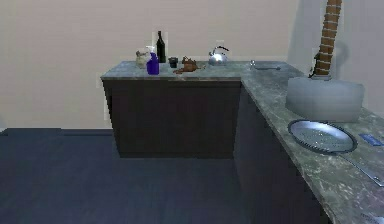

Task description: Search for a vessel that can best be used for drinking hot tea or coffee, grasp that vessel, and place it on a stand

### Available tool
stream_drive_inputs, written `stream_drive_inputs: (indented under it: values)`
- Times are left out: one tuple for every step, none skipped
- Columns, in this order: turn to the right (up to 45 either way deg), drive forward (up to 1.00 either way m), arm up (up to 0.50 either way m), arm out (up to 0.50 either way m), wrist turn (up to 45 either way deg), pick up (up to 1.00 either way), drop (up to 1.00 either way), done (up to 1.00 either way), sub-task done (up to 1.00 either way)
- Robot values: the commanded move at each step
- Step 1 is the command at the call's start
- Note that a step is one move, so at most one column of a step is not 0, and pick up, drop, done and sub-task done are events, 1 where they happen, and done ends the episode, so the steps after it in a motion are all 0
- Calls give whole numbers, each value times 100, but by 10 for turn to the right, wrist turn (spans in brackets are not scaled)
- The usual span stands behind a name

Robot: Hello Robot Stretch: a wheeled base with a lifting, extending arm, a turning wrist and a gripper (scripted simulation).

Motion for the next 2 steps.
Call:
stream_drive_inputs:
  values:
    - [0, 0, 0, 0, 450, 0, 0, 0, 0]
    - [0, 0, 0, 0, 450, 0, 0, 0, 0]
